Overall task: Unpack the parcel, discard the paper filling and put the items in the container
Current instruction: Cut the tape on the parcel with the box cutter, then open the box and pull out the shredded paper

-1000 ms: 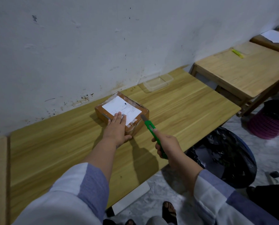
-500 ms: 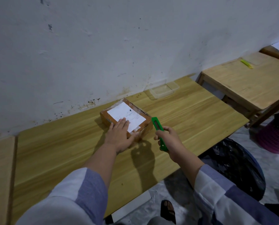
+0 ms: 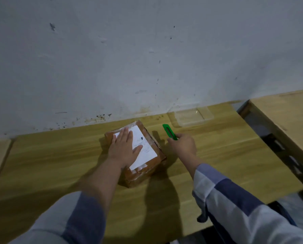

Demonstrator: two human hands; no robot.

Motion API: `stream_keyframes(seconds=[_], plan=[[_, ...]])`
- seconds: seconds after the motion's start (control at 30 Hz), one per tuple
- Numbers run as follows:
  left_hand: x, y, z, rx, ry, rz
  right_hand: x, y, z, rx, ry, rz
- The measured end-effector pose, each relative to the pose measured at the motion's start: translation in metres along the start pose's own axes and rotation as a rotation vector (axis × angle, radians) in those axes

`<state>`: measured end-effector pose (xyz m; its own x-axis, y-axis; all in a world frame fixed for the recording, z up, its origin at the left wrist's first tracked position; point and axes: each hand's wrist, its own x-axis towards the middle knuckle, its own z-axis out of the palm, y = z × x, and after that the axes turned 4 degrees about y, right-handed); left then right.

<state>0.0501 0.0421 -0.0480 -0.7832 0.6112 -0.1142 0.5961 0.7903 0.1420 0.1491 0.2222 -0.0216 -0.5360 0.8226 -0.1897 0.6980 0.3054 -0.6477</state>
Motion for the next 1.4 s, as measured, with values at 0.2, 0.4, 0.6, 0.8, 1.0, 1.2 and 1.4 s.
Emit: stream_keyframes(seconds=[0.2,0.4,0.6,0.8,1.0,1.2,1.4], plan=[[0.002,0.001,0.021,0.044,0.122,-0.037,0.063,0.000,0.037,-0.108,-0.098,-0.112],[0.002,-0.001,0.029,0.060,0.217,-0.037,0.089,0.006,0.061,-0.294,-0.006,-0.203],[0.001,0.001,0.026,0.014,0.231,-0.028,0.098,0.005,0.065,-0.333,-0.016,-0.300],[0.000,0.003,0.023,-0.010,0.258,-0.033,0.088,-0.050,0.080,0.220,-0.304,-0.587],[0.000,0.002,0.020,-0.018,0.252,-0.018,0.082,-0.073,0.090,0.209,-0.597,-0.631],[0.010,-0.015,0.008,0.065,0.141,0.144,0.076,-0.058,0.074,0.218,-0.433,-0.542],[0.002,0.000,-0.003,0.138,-0.022,0.100,0.038,-0.023,0.059,0.273,-0.197,-0.316]])
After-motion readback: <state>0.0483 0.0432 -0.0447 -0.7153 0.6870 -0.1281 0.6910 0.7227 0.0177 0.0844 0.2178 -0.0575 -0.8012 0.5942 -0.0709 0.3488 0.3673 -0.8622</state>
